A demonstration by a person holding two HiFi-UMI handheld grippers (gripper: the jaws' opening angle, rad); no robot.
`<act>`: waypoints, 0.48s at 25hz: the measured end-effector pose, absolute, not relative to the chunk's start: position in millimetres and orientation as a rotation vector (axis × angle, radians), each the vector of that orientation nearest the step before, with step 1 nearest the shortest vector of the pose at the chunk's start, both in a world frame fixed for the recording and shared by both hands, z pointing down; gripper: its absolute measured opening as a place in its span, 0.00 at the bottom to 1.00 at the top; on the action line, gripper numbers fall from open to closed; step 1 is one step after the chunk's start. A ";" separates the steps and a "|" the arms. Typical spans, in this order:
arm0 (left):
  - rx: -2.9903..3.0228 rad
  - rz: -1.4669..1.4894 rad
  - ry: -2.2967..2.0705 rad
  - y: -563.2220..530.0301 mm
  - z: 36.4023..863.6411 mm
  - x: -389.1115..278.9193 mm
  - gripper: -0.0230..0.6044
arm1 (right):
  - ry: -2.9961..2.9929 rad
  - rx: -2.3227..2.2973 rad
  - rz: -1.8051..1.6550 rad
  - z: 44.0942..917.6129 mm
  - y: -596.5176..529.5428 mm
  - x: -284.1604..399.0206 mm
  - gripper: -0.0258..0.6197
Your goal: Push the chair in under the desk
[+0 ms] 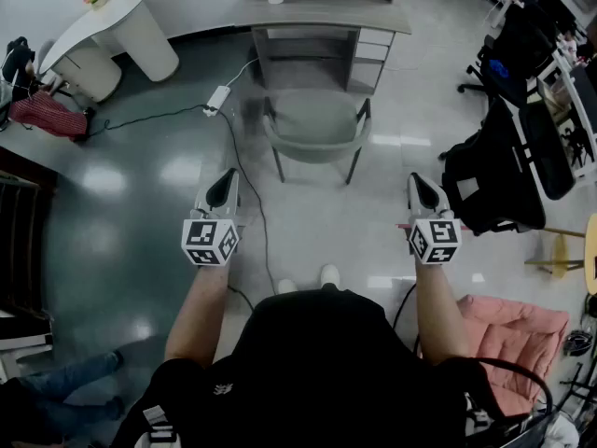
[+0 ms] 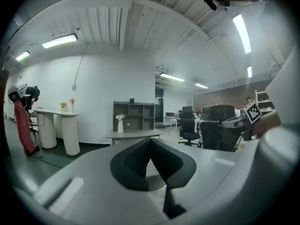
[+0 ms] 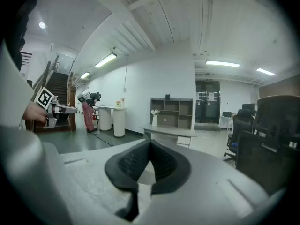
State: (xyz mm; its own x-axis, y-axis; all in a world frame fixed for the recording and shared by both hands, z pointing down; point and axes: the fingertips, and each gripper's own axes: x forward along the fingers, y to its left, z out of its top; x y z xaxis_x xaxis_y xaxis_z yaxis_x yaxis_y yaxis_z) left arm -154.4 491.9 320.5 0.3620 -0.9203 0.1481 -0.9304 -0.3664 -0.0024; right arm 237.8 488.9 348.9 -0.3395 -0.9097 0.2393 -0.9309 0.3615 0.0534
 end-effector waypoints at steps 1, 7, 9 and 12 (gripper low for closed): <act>2.534 0.201 -1.711 493.4 321.1 -151.2 0.04 | -2.391 1.647 0.145 352.9 491.1 239.8 0.04; 2.571 0.247 -1.688 494.5 317.7 -135.2 0.04 | -2.383 1.645 0.181 365.0 495.0 256.8 0.04; 2.565 0.255 -1.696 490.9 318.2 -131.1 0.04 | -2.389 1.635 0.194 370.0 492.0 261.0 0.04; 2.557 0.271 -1.703 485.8 321.7 -121.8 0.04 | -2.427 1.667 0.194 367.6 485.9 271.6 0.04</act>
State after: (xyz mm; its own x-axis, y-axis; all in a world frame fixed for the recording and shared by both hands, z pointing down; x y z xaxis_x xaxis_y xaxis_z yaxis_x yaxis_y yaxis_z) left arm -121.8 485.8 321.7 0.3754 -0.9097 0.1773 -0.9198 -0.3893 -0.0497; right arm 271.6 485.9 367.6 -0.3496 -0.9083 0.2297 -0.9333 0.3591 -0.0004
